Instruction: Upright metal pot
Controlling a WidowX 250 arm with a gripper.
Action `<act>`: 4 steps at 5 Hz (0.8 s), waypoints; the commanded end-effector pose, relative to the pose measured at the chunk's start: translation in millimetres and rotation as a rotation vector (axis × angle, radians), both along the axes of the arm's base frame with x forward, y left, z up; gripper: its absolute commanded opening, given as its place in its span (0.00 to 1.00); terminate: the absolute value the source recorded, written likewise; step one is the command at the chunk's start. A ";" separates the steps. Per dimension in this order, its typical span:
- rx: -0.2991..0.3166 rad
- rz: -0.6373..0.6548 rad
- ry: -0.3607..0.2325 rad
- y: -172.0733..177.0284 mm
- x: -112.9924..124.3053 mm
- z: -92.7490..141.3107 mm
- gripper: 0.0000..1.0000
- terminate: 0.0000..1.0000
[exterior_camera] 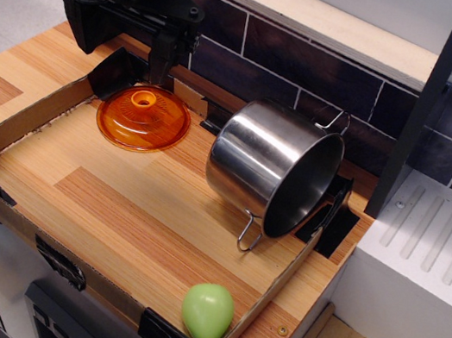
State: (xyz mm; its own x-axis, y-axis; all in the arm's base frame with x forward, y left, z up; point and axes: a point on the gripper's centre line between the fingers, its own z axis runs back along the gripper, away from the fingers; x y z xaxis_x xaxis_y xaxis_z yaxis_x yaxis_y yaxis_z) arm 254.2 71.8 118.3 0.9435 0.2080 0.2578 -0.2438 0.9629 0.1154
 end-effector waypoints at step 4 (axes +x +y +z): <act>0.079 -0.148 0.017 -79.7 6.5 46.4 1.00 0.00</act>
State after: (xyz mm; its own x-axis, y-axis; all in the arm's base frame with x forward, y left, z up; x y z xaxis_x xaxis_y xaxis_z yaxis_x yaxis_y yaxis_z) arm 257.9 -9.8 155.2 0.9742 0.0445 0.2214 -0.0918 0.9738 0.2080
